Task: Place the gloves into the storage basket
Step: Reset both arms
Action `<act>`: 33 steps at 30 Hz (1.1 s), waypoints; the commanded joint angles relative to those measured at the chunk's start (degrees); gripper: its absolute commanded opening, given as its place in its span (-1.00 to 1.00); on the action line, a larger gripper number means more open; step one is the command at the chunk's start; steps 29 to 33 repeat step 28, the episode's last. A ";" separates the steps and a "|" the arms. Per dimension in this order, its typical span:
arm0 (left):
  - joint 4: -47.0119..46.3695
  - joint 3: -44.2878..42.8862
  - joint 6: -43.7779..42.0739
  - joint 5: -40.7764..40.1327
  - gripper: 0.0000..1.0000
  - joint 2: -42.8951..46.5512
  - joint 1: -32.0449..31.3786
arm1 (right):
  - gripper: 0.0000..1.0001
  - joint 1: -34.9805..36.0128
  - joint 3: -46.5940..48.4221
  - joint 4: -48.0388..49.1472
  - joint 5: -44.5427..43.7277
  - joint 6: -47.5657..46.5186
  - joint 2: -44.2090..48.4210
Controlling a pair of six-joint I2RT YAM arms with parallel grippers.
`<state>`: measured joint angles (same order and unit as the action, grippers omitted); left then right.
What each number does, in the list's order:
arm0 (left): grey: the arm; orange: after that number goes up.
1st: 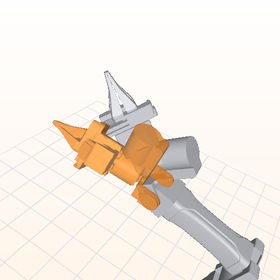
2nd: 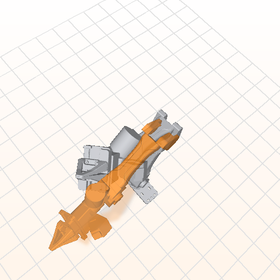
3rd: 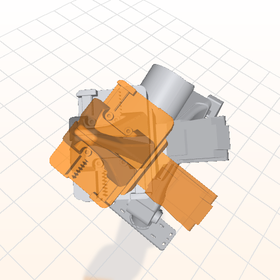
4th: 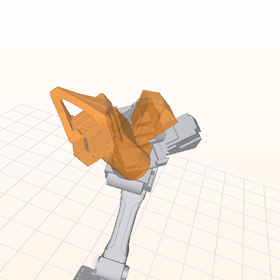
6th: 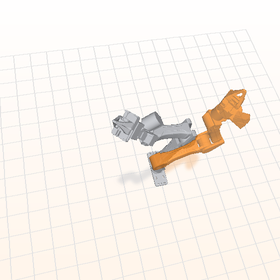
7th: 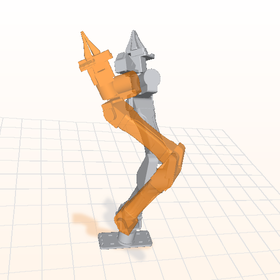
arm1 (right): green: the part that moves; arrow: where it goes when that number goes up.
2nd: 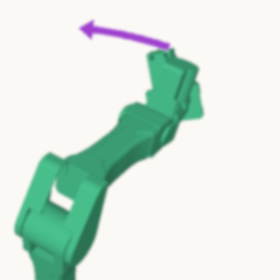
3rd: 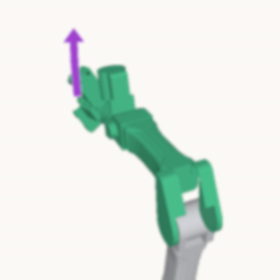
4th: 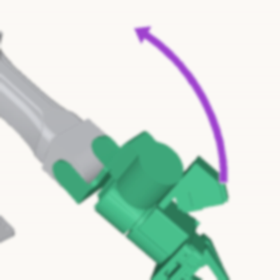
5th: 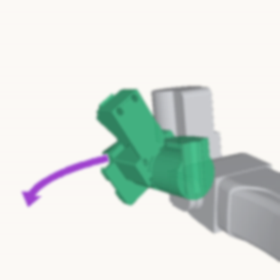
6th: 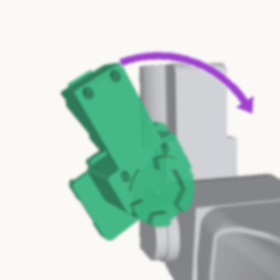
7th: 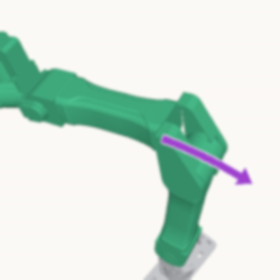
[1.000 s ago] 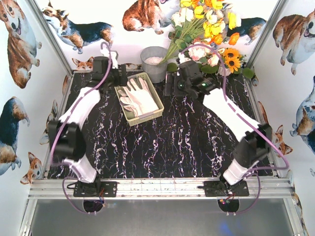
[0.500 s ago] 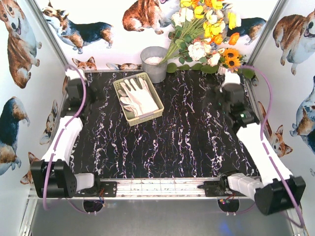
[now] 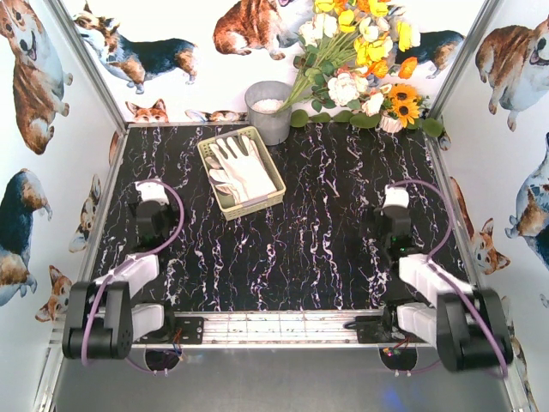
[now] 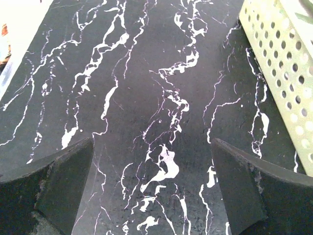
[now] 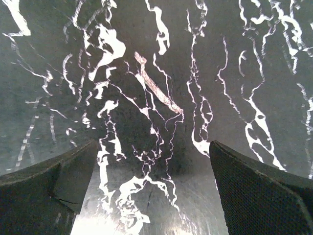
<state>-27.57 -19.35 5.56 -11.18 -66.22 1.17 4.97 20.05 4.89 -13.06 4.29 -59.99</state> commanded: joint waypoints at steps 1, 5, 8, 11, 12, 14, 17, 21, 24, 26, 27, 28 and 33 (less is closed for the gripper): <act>-19.60 3.39 -5.45 3.30 0.99 -4.46 -0.51 | 0.99 -0.14 -3.29 30.68 -1.62 -3.30 -8.19; -31.76 4.81 -7.78 5.15 0.99 -12.48 -0.76 | 0.99 -0.47 1.19 32.02 1.22 -4.16 -15.92; -35.78 3.55 -9.13 7.52 0.99 -20.32 -0.80 | 0.99 -1.50 -0.91 42.37 7.08 -5.11 -22.62; -33.59 1.60 -7.00 3.47 0.99 -22.23 -0.84 | 0.99 -2.25 -1.93 45.08 9.62 -5.65 -23.89; -35.05 1.04 -7.18 1.86 0.99 -23.67 -0.92 | 0.99 -2.61 -0.51 41.61 9.62 -5.00 -23.38; -32.18 0.77 -7.05 0.99 0.99 -22.64 -1.37 | 0.99 -3.37 -0.29 40.47 9.98 -4.24 -23.10; -33.41 1.32 -7.26 0.84 0.99 -22.62 -1.57 | 0.99 -3.39 -1.69 44.81 10.39 -4.52 -23.83; -34.60 1.43 -7.29 0.84 0.99 -22.91 -1.51 | 0.99 -3.38 -1.46 44.05 10.16 -4.38 -23.81; -34.65 1.50 -7.25 0.83 0.99 -22.99 -1.48 | 0.99 -3.38 -1.06 43.84 10.15 -4.25 -24.27; -34.70 1.53 -7.27 0.89 0.99 -22.96 -1.52 | 0.99 -3.39 -0.93 43.60 10.15 -4.28 -24.20; -34.74 1.54 -7.31 0.83 0.99 -22.97 -1.54 | 0.99 -3.35 -1.23 43.85 10.14 -4.36 -24.02; -34.68 1.52 -7.32 0.84 0.99 -22.99 -1.49 | 0.99 -3.38 -1.57 44.46 10.19 -4.46 -23.96; -34.68 1.52 -7.32 0.84 0.99 -22.99 -1.49 | 0.99 -3.38 -1.57 44.46 10.19 -4.46 -23.96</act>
